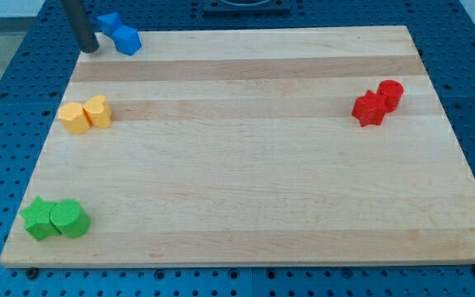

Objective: Move the blue cube towards top center

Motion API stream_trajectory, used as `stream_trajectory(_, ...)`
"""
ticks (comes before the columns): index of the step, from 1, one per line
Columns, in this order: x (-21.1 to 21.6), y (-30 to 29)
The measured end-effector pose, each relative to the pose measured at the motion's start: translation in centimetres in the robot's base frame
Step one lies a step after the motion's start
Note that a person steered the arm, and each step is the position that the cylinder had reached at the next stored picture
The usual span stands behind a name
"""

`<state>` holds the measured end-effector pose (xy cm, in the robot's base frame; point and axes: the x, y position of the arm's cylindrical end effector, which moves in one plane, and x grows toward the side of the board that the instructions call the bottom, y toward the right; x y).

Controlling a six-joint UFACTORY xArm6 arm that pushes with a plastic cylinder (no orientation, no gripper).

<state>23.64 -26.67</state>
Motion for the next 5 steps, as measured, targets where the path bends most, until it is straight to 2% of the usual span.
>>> stream_trajectory(3,-1.7,-0.2)
stream_trajectory(5,-1.4,6.5)
